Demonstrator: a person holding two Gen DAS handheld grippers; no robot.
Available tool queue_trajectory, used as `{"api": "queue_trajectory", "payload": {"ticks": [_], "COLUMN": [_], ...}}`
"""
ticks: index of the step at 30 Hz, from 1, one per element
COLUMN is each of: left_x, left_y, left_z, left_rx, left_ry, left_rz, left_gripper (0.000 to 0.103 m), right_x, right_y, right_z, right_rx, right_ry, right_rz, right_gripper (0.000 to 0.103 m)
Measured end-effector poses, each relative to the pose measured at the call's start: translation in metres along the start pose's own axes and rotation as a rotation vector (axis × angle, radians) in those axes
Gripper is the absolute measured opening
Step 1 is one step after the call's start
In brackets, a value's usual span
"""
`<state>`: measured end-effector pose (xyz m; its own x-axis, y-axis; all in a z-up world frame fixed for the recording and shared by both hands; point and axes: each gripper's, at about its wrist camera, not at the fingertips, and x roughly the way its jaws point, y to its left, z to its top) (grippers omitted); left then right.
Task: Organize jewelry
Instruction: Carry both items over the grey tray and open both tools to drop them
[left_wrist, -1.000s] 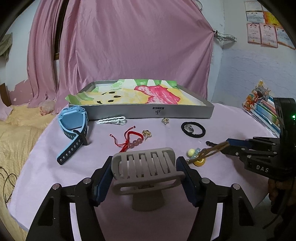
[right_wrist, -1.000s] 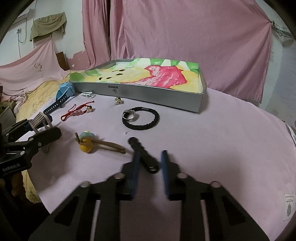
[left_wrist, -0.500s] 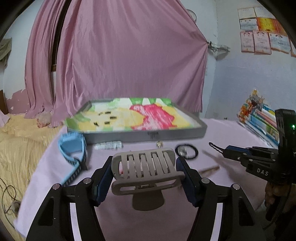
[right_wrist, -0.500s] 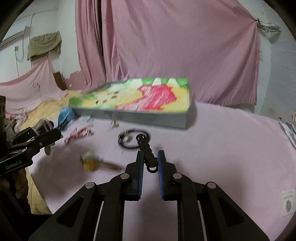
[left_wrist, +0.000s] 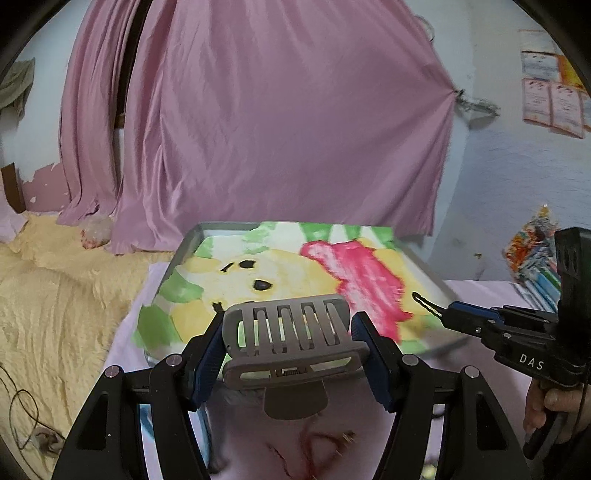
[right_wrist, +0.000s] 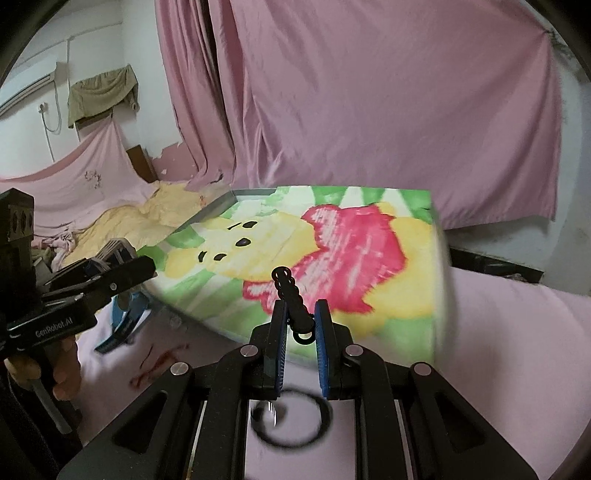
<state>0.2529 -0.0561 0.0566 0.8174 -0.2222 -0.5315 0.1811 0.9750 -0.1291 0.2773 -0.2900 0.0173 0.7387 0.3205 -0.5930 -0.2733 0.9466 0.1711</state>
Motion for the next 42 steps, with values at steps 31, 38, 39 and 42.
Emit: {"api": "queue_trajectory", "payload": {"ticks": [31,38,39,42], "left_x": [0.022,-0.031,-0.038,-0.060], "left_y": [0.008,0.000,0.001,0.004], "left_z": [0.000,-0.016,-0.019,-0.030], "left_rx": [-0.013,0.012,0.011,-0.007], "left_ry": [0.101,-0.094,-0.118,-0.200], "left_rz": [0.065,0.068,0.067,0.065], "left_gripper": [0.086,0.101,0.102,0.102], "right_x": [0.000,-0.056,-0.063,-0.082], "right_y": [0.002,0.016,0.018,0.027], "right_z": [-0.009,-0.030,-0.034,-0.046], "right_rx": [0.043,0.065,0.066,0.065], "right_ry": [-0.059,-0.259,-0.283,-0.354], "right_rz": [-0.066,-0.113,-0.121,-0.150], "right_gripper": [0.061,0.088,0.092,0.094]}}
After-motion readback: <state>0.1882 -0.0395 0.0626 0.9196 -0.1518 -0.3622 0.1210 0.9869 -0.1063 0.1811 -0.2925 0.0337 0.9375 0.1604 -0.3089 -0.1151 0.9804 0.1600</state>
